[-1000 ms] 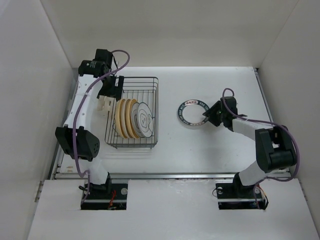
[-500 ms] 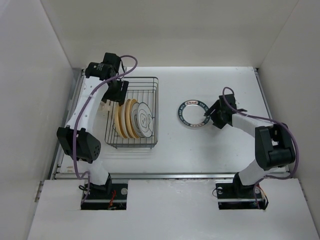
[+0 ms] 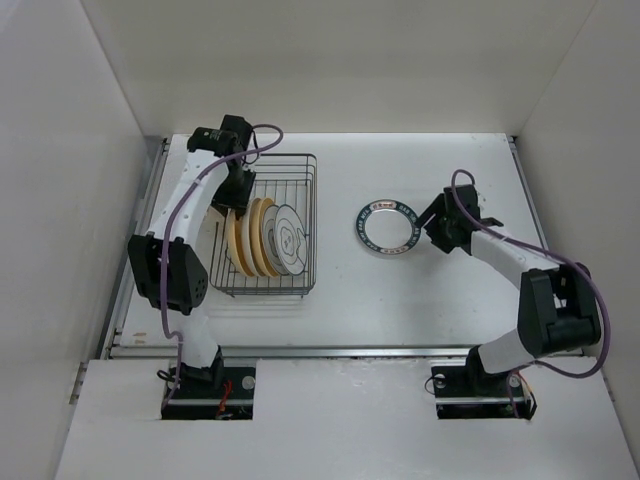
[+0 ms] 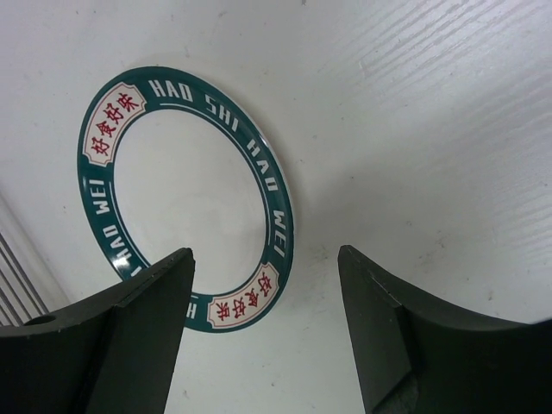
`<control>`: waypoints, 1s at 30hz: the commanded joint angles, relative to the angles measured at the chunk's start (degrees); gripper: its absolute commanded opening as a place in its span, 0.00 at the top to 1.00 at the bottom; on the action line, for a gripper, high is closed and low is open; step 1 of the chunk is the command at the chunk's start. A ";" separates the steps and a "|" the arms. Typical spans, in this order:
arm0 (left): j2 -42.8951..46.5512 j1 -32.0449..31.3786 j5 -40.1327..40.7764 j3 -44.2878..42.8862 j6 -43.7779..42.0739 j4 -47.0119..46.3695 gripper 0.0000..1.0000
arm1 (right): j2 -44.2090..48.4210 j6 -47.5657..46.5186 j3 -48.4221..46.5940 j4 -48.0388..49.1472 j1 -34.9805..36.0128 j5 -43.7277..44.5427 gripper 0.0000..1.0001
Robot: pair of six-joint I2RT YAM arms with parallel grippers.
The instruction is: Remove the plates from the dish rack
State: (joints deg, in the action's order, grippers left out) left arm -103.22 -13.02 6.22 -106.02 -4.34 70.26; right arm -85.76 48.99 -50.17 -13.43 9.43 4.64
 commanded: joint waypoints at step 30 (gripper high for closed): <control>10.14 -10.89 42.75 -15.35 -3.59 -31.06 1.00 | 10.62 -17.79 -10.03 13.24 9.03 -22.56 0.11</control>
State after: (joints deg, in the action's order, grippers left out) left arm -98.02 -24.14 46.89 -119.98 -8.16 49.39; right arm -75.88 33.34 -57.71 -10.41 17.78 -7.07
